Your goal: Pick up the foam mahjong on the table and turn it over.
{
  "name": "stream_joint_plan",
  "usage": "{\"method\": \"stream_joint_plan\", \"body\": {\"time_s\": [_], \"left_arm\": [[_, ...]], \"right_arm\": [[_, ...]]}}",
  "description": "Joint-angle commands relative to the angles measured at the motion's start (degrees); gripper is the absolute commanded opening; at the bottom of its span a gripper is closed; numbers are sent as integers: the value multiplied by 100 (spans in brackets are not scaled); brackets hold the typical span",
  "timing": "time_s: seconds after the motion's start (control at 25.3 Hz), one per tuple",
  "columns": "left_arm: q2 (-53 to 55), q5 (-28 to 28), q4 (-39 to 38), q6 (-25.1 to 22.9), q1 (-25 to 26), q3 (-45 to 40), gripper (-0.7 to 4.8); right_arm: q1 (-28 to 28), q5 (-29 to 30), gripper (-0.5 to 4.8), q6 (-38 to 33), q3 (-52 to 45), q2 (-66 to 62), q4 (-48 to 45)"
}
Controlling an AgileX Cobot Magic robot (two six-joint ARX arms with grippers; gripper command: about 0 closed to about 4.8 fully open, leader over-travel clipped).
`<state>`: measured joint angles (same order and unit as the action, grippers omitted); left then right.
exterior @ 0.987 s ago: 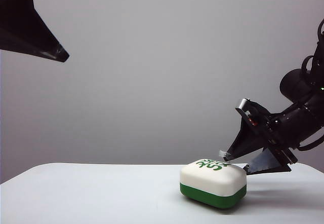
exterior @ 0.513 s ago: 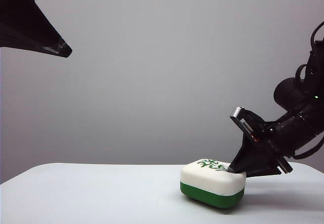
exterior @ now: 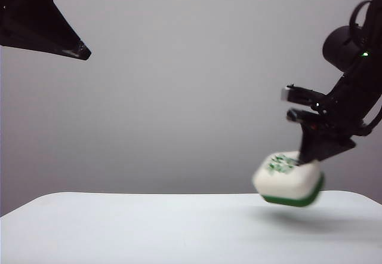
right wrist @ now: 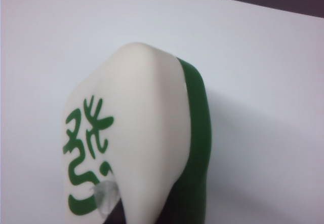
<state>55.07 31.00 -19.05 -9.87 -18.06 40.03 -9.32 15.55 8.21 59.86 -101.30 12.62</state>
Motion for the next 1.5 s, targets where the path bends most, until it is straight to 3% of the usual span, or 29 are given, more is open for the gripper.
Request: {"method": "stream_joint_plan", "body": {"time_s": [0.04,0.16,0.28,0.51,0.67,0.83,0.87,1.34,1.42,1.5], "left_arm": [[-15,-188,142,90,4,15,-5],[-15,-188,184,94,4,15,-5],[-15,-188,203,92,4,15,-5],[-15,-186,203,160,4,15,-5],[-15,-164,201,179,4,15,-5],[-15,-162,199,181,4,15,-5],[-15,-162,197,181,4,15,-5],[-15,-133,203,173,7,15,-5],[-15,-144,201,173,7,15,-5],[-28,-155,199,166,7,15,-5]], "right_arm": [[-221,-1464,-5,142,0,4,382],[-623,-2889,-5,129,-50,-4,264],[-955,-3563,-5,129,-116,-7,-26],[-1314,-3679,-5,122,-267,-177,-166],[-1537,-2953,10,57,-326,-232,-79],[-1539,-2076,114,-350,-315,-232,-9],[-1539,-1939,119,-437,-313,-232,-20],[-1530,155,122,-1331,-243,291,-286],[-1530,214,109,-1423,-245,664,-131],[-1523,-310,70,-1394,-247,1067,317]]}}
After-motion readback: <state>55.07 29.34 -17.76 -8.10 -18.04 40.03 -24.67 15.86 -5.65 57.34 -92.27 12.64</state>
